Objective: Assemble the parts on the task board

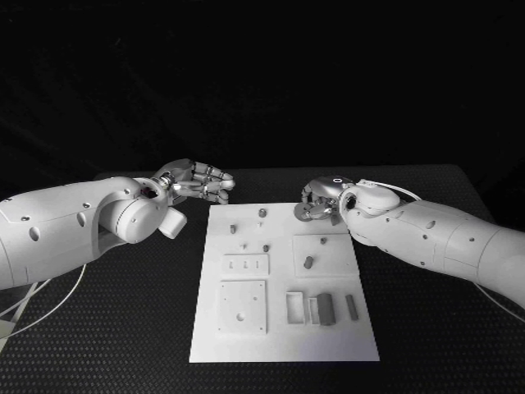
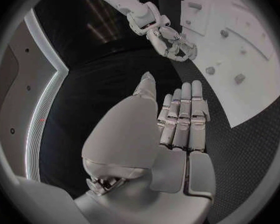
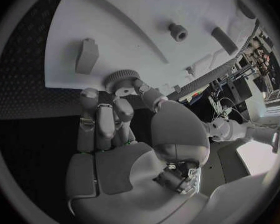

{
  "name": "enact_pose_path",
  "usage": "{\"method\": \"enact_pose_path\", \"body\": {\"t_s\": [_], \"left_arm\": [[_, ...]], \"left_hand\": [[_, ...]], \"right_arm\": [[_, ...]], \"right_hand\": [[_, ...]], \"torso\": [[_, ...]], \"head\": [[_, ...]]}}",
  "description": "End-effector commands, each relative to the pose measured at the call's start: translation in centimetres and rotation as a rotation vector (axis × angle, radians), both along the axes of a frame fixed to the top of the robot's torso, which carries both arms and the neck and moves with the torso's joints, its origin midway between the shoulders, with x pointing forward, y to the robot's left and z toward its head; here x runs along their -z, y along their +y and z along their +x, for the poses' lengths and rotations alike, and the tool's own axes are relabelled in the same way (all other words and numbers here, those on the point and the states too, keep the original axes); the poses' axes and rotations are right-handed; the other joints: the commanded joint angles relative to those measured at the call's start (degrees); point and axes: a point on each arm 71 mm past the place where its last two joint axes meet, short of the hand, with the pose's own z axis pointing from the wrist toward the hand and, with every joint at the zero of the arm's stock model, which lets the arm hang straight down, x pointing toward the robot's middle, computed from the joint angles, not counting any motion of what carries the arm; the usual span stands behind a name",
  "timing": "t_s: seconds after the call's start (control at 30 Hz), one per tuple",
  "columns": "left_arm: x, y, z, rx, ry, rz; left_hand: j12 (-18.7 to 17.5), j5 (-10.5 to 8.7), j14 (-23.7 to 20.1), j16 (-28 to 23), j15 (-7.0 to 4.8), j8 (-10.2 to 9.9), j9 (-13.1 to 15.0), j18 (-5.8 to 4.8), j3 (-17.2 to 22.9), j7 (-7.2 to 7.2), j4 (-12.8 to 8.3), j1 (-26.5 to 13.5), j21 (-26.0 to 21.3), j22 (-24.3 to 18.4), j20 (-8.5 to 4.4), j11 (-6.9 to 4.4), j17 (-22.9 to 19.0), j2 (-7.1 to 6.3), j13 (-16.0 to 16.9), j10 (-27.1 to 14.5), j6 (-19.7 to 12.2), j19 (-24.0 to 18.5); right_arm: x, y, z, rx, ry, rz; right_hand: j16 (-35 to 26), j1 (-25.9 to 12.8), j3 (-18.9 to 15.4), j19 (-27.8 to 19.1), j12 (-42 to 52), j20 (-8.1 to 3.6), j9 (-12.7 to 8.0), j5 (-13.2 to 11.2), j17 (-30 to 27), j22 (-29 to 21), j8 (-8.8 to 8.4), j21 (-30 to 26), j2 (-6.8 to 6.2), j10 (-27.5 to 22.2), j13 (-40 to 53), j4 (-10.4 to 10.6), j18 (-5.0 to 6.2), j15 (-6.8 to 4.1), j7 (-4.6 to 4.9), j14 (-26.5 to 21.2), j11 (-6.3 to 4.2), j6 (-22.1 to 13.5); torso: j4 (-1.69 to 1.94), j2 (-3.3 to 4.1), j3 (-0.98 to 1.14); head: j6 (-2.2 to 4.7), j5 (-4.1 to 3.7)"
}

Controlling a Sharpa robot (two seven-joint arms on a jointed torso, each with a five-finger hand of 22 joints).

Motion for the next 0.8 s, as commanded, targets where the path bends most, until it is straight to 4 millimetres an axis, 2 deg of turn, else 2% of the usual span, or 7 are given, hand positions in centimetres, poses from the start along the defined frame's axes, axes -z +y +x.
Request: {"method": "enact_pose_path", "body": {"t_s": [0.03, 0.07, 0.13, 0.23, 0.4, 0.57, 0.8], "left_arm": [[-0.1, -0.2, 0.0, 0.019, -0.007, -0.007], [-0.1, -0.2, 0.0, 0.019, -0.007, -0.007], [-0.1, -0.2, 0.0, 0.020, -0.007, -0.008], [-0.2, -0.2, 0.0, 0.020, -0.017, -0.003], [-0.2, -0.4, 0.0, 0.033, -0.034, 0.018], [-0.3, -0.2, 0.0, 0.026, -0.044, 0.015], [-0.3, -0.1, -0.1, 0.025, -0.043, 0.014]], "left_hand": [[-0.30, -0.01, 0.02, -0.26, 0.34, 0.01, -0.01, 0.61, -0.32, 2.29, 0.15, -0.20, -0.33, -0.02, 0.25, 0.35, 0.06, 0.44, -0.08, 0.19, -0.01, -0.04], [-0.30, -0.01, 0.02, -0.26, 0.34, 0.01, -0.01, 0.61, -0.32, 2.29, 0.14, -0.20, -0.33, -0.02, 0.25, 0.35, 0.06, 0.44, -0.08, 0.19, -0.01, -0.03], [-0.30, -0.01, 0.02, -0.26, 0.34, 0.01, -0.01, 0.62, -0.32, 2.29, 0.11, -0.17, -0.34, -0.02, 0.24, 0.35, 0.07, 0.43, -0.08, 0.19, -0.01, -0.03], [-0.30, -0.01, 0.03, -0.27, 0.33, 0.01, -0.01, 0.63, -0.32, 2.29, 0.10, -0.16, -0.34, -0.02, 0.23, 0.34, 0.07, 0.42, -0.08, 0.20, -0.01, -0.03], [-0.28, 0.00, 0.06, -0.29, 0.30, 0.03, 0.00, 0.66, -0.24, 2.29, 0.06, -0.01, -0.35, -0.01, 0.20, 0.31, 0.11, 0.52, -0.07, 0.25, 0.04, -0.01], [-0.26, 0.01, 0.09, -0.31, 0.29, 0.07, 0.01, 0.66, -0.17, 2.26, 0.08, 0.05, -0.36, 0.00, 0.20, 0.29, 0.14, 0.65, -0.06, 0.31, 0.10, 0.02], [-0.24, 0.02, 0.14, -0.33, 0.28, 0.11, 0.03, 0.67, -0.03, 2.23, 0.08, 0.19, -0.36, 0.01, 0.19, 0.25, 0.18, 0.77, -0.04, 0.40, 0.18, 0.06]], "right_arm": [[4.3, -1.3, -1.5, 0.033, 0.195, -0.140], [4.3, -1.3, -1.5, 0.033, 0.186, -0.137], [4.2, -1.3, -1.5, 0.031, 0.177, -0.133], [4.1, -1.1, -1.6, 0.027, 0.164, -0.124], [3.8, -1.2, -1.6, 0.039, 0.117, -0.109], [3.0, -1.2, -1.4, 0.052, 0.062, -0.088], [1.7, -1.1, -1.0, 0.070, -0.002, -0.060]], "right_hand": [[0.03, 0.78, 0.29, -0.23, 0.28, 0.09, -17.41, -0.06, 0.35, 0.88, 0.61, -0.23, 1.35, 0.14, 0.31, 0.07, 2.38, -0.01, -0.03, -0.04, -0.26, 1.34], [0.06, 0.97, 0.35, -0.23, 0.38, 0.08, -17.33, -0.06, 0.41, 0.90, 0.79, -0.20, 1.80, 0.23, 0.39, -0.08, 2.38, -0.08, -0.12, 0.01, -0.34, 1.63], [0.22, 1.96, 0.82, -0.18, 0.90, 0.01, -16.80, -0.06, 0.91, 0.98, 1.88, -0.09, 4.35, 0.78, 0.85, -0.78, 2.38, -0.54, -0.72, 0.44, -0.89, 3.49], [0.27, 1.93, 0.69, -0.16, 1.05, 0.05, -16.52, -0.06, 1.11, 1.06, 2.37, 0.03, 5.52, 1.05, 0.94, -1.08, 2.38, -0.98, -1.14, 0.65, -1.31, 4.35], [0.33, 2.03, 0.72, -0.13, 1.32, 0.02, -16.25, -0.06, 1.41, 1.09, 2.79, 0.14, 6.63, 1.42, 1.20, -1.20, 2.38, -1.33, -1.49, 0.96, -1.66, 5.10], [0.36, 1.92, 0.51, -0.08, 1.39, -0.02, -16.09, -0.07, 1.54, 1.12, 3.00, 0.25, 6.64, 1.62, 1.24, -1.25, 2.38, -1.51, -1.67, 1.15, -1.83, 5.47], [0.40, 2.40, 0.40, 0.04, 1.35, -0.20, -15.90, -0.06, 1.76, 1.12, 3.17, 0.40, 5.97, 1.93, 1.12, -1.36, 2.38, -1.72, -1.88, 1.51, -2.05, 5.80]], "torso": [[-0.04, 0.00, 0.03], [-0.05, 0.00, 0.02], [-0.06, 0.01, -0.02], [-0.08, -0.01, -0.03], [0.06, 0.01, -0.03], [-0.02, -0.01, -0.06], [0.03, -0.01, -0.07]], "head": [[-0.04, 0.03], [-0.06, 0.04], [-0.11, 0.00], [-0.14, -0.05], [0.06, -0.28], [0.10, -0.11], [0.20, -0.03]]}}
